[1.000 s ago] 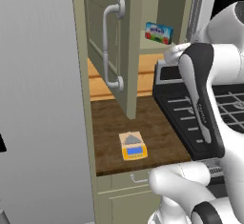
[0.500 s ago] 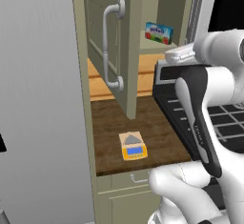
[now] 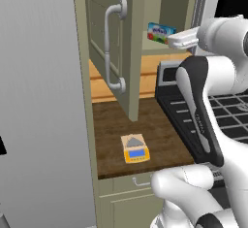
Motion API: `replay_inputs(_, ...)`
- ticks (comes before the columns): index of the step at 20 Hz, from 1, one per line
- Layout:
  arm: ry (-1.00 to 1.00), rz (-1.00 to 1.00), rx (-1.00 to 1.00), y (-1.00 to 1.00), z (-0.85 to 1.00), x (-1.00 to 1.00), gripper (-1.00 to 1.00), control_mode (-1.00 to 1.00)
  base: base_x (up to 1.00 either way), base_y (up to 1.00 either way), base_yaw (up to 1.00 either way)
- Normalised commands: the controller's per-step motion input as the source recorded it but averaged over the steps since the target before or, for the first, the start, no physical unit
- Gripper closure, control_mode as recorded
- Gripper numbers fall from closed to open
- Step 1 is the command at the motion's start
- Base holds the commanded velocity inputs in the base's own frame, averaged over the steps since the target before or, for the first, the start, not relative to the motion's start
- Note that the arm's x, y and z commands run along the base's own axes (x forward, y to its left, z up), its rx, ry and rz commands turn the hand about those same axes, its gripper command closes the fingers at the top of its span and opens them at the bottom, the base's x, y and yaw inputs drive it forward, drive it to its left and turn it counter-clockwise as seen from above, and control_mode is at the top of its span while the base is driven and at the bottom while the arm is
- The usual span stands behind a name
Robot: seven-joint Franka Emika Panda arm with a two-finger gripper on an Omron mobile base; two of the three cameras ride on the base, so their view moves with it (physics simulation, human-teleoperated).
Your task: Pick the boxed food and place it on the digital scale for weighing, and close the cabinet.
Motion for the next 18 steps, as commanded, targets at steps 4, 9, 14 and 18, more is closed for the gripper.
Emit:
replay_inputs(4, 0.24, 0.0, -0.03, 0.0, 0.19, 0.0, -1.0, -1.0, 0.0, 0.0, 0.0)
replay_inputs(9, 0.07, 0.0, -0.08, 0.0, -0.09, 0.01, -1.0, -1.0, 0.0, 0.0, 0.0)
replay_inputs(14, 0.06, 0.0, -0.11, 0.0, -0.29, 0.12, -1.0, -1.0, 0.0, 0.0, 0.0)
replay_inputs(18, 0.1, 0.0, -0.1, -0.01, -0.35, 0.28, -1.0, -1.0, 0.0, 0.0, 0.0)
